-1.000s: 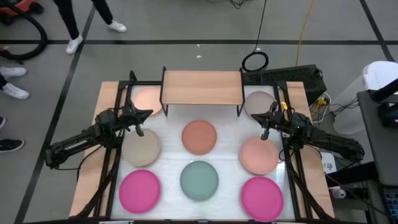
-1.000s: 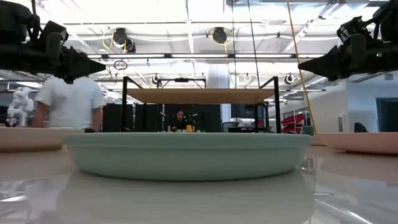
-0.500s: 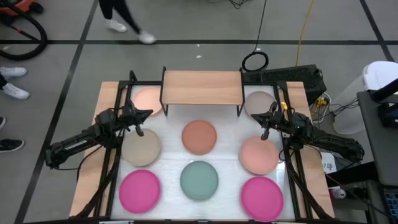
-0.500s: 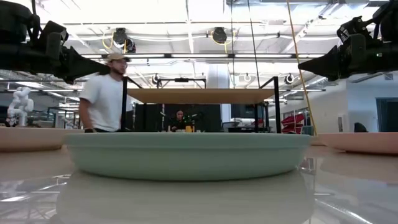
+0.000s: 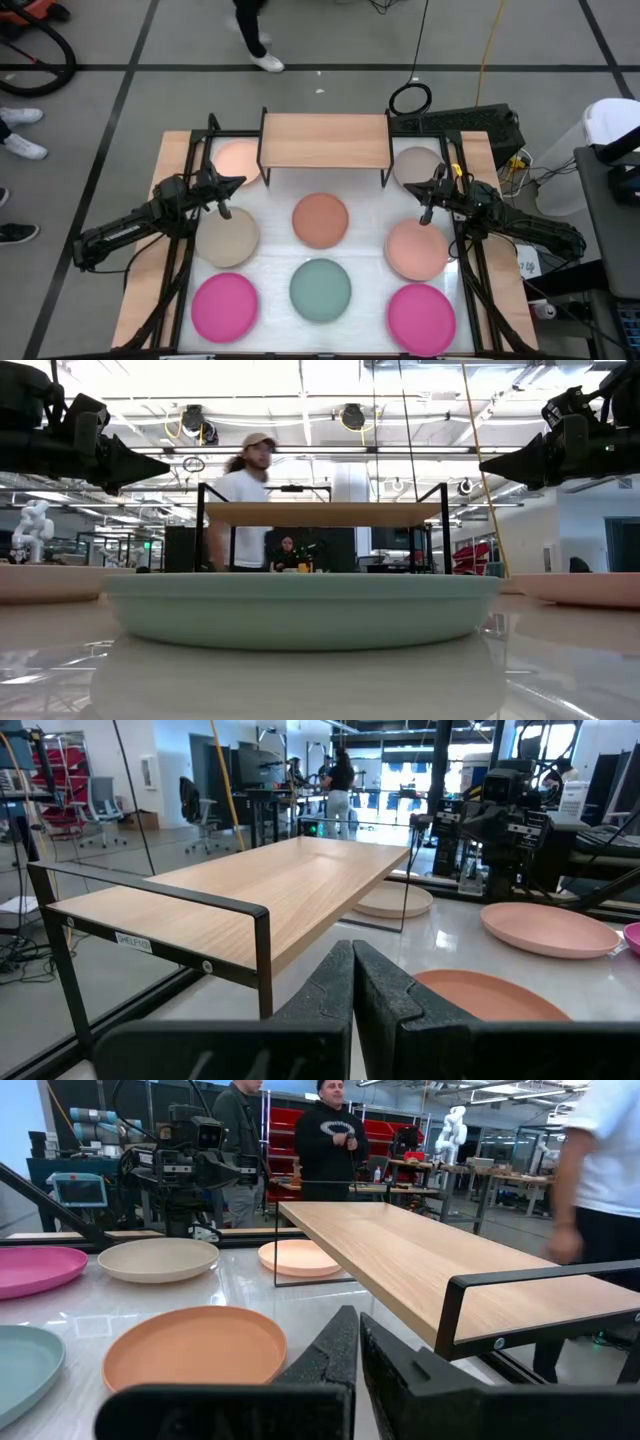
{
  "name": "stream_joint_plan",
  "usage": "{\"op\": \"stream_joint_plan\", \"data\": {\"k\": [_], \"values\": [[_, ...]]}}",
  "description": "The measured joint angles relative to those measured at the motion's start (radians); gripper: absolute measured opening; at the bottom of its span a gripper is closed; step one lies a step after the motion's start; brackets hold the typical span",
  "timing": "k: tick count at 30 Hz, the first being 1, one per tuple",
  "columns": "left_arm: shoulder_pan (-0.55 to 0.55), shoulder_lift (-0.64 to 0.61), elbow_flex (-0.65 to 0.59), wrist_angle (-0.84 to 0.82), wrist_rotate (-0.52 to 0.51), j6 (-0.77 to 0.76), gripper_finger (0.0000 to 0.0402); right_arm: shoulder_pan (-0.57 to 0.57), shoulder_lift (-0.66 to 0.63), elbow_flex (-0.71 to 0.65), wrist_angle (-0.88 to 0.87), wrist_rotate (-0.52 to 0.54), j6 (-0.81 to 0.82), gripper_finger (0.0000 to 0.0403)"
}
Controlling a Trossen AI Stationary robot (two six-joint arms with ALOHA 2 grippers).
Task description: Place and stack plates onto a shelf
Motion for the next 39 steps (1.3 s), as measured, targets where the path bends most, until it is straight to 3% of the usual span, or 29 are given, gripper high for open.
{"op": "stream_joint_plan", "data": {"k": [13,23,29,33,39], "values": [[0.0,0.0,0.0,0.0,0.0,0.0,0.0004,0.0,0.0,0.0,0.037,0.005,0.001,0.0002],[0.0,0.0,0.0,0.0,0.0,0.0,0.0004,0.0,0.0,0.0,0.175,0.0,0.239,0.0002],[0.0,0.0,0.0,0.0,0.0,0.0,0.0004,0.0,0.0,0.004,0.192,0.0,0.269,0.0002],[0.0,0.0,0.0,0.0,0.0,0.0,0.0004,0.0,0.016,0.064,0.163,-0.027,0.217,0.0002],[0.0,0.0,0.0,0.0,0.0,0.0,0.0004,0.002,0.117,0.282,0.059,-0.029,0.138,0.0002]]}}
